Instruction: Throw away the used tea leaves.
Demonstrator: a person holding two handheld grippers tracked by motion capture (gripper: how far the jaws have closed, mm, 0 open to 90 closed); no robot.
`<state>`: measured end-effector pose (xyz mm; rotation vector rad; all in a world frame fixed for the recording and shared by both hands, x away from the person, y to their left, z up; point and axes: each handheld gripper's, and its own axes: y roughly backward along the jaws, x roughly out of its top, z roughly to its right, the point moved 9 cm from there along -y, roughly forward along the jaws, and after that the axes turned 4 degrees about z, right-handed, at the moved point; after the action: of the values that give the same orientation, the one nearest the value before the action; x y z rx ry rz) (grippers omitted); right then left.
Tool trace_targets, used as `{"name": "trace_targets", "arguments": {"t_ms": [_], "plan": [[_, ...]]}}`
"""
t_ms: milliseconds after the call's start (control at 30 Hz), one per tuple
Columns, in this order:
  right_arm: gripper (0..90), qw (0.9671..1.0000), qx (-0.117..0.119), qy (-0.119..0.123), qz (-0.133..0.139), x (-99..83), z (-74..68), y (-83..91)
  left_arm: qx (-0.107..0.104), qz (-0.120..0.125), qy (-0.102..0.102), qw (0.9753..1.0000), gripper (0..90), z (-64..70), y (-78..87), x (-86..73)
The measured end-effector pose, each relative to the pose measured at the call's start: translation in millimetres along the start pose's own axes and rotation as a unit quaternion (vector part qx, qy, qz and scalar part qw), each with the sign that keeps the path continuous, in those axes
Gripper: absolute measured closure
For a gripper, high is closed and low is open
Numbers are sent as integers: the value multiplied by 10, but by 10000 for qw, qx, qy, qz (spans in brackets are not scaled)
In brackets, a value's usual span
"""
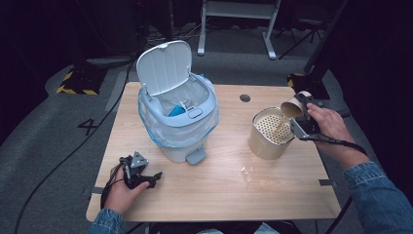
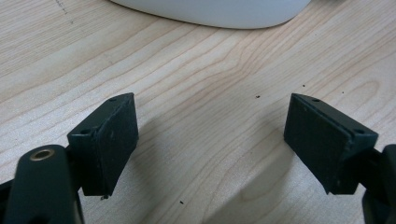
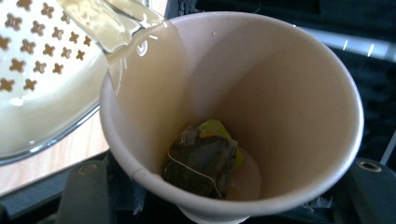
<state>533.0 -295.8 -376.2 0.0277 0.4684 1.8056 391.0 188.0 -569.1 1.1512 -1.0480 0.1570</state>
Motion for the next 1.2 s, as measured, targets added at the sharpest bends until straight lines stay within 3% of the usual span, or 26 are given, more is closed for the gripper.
{"name": "trace_targets", "arguments": {"t_ms": [200, 400, 567, 633, 667, 700, 833, 900, 933, 1000, 1133, 1200], "plan": [[336, 9964, -215, 769, -289, 2, 41, 23, -8, -4, 5, 10000, 178, 3, 0, -1], [335, 9876, -390, 1451, -456, 21, 87, 53, -10, -6, 10, 10000, 178, 4, 0, -2], [335, 9716, -623, 2180, -675, 53, 149, 77, -5, -4, 1, 10000, 178, 2, 0, -1], [335, 9604, -725, 2540, -888, 43, 163, 84, -1, -1, -3, 10000, 179, 0, 0, 0], [335, 9529, -765, 2788, -913, 62, 173, 81, 11, 0, -28, 10000, 178, -5, 1, 1], [335, 9493, -788, 2897, -931, 73, 174, 83, -1, -1, 2, 10000, 178, 1, 0, 0], [335, 9287, -946, 3442, -1007, 152, 183, 89, 11, 1, -27, 10000, 178, -5, 1, 1], [335, 9201, -991, 3646, -1035, 183, 183, 87, 1, -2, -5, 10000, 178, 0, 0, 0], [334, 9175, -1005, 3706, -1036, 195, 179, 84, 1, -2, -5, 10000, 178, 0, 0, 0], [333, 9083, -1063, 3892, -1104, 219, 194, 89, 0, -1, -1, 10000, 178, 0, 0, 0], [332, 9057, -1056, 3960, -1085, 266, 210, 82, -7, -4, 8, 10000, 178, 3, 0, -1], [331, 9078, -1067, 3909, -1083, 262, 213, 74, -8, -5, 6, 10000, 178, 3, 0, -1]]}}
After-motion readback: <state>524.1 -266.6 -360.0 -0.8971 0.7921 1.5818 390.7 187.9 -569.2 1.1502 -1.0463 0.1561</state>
